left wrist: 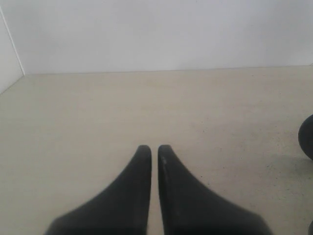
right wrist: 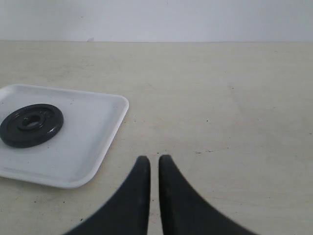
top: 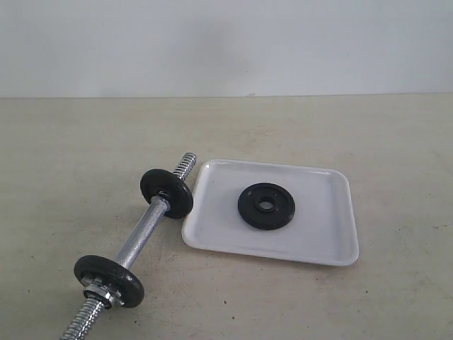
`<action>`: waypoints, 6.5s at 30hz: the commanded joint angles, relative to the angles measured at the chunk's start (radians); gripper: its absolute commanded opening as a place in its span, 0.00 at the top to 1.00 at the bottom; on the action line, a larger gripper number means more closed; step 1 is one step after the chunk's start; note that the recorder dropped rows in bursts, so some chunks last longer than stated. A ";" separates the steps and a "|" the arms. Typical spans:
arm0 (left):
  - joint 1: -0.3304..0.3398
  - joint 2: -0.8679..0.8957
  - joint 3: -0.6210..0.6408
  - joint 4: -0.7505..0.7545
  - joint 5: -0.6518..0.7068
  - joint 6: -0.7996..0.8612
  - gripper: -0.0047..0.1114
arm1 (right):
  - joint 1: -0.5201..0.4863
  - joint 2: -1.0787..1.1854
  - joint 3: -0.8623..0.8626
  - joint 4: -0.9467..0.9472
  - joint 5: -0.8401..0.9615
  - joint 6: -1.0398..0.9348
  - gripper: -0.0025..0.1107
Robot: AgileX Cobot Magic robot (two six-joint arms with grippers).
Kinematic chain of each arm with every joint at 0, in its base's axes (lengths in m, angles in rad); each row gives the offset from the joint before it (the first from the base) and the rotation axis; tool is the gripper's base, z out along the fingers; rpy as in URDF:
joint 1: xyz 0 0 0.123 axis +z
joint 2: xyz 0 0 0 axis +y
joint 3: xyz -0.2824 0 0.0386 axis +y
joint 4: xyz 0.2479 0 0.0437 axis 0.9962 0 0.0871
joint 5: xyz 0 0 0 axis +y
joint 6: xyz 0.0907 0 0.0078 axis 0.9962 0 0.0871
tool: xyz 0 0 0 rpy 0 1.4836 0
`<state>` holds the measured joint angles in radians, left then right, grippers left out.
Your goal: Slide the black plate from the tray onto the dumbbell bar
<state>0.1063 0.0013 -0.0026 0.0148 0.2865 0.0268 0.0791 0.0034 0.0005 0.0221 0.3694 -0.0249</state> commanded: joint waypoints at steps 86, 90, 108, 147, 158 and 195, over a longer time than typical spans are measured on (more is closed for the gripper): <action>0.003 -0.001 0.003 -0.008 -0.005 0.003 0.92 | 0.001 -0.003 0.000 -0.058 -1.199 -0.074 0.94; 0.003 -0.001 0.003 -0.008 -0.005 0.003 0.92 | 0.001 -0.003 0.000 -0.058 -1.213 0.107 0.94; 0.003 -0.001 0.003 0.052 -0.009 0.003 0.92 | 0.001 -0.003 0.000 -0.058 -0.742 0.336 0.94; 0.003 -0.001 -0.027 0.186 -1.508 -1.212 0.92 | 0.001 -0.003 -0.070 -0.341 -1.267 1.037 0.94; 0.003 -0.001 -0.399 1.079 -1.152 -1.527 0.92 | 0.001 -0.003 -0.588 -1.046 -0.788 1.196 0.94; 0.001 0.628 -0.877 1.545 -1.176 -2.049 0.92 | 0.001 0.311 -0.899 -1.766 -0.669 1.828 0.95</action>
<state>0.1069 0.6275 -0.8383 1.4542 -1.0335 -2.0368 0.0791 0.3095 -0.8698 -1.6970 -0.4758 1.8171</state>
